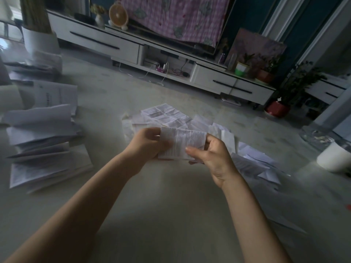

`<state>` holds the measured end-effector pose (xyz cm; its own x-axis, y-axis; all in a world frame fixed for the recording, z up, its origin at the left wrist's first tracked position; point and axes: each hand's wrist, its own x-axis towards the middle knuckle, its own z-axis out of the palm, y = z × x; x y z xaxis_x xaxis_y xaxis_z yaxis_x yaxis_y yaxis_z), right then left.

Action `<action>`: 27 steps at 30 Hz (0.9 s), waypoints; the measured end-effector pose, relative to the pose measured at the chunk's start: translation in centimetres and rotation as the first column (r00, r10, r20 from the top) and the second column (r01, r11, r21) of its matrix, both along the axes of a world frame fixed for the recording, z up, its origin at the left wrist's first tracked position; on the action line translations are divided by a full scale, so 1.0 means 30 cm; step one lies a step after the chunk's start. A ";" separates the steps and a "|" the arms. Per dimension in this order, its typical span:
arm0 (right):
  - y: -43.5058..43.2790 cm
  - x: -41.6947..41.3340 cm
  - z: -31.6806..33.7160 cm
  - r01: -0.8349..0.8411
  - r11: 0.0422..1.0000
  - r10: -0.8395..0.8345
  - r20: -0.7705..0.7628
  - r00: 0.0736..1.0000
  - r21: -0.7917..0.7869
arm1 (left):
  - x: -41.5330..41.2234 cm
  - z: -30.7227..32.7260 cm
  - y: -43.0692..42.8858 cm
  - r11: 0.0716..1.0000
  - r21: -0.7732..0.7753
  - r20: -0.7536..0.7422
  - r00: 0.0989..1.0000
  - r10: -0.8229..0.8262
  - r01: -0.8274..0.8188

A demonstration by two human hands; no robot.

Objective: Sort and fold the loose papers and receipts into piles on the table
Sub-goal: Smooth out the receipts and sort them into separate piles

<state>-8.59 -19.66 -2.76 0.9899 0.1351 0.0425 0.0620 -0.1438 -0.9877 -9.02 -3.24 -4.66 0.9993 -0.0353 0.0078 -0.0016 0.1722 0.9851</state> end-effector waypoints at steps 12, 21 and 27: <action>-0.007 -0.005 0.021 -0.008 0.954 0.072 0.203 0.976 -0.301 | -0.025 0.013 -0.031 0.953 0.287 0.035 0.994 -0.106 0.092; -0.003 -0.010 0.028 0.075 0.972 -0.026 0.212 0.977 -0.223 | -0.007 0.024 -0.006 0.873 0.424 0.294 0.948 0.121 -0.243; -0.028 0.001 0.041 0.117 0.975 -0.087 0.161 0.983 -0.189 | 0.006 0.023 0.020 0.898 0.358 0.281 0.947 0.158 -0.256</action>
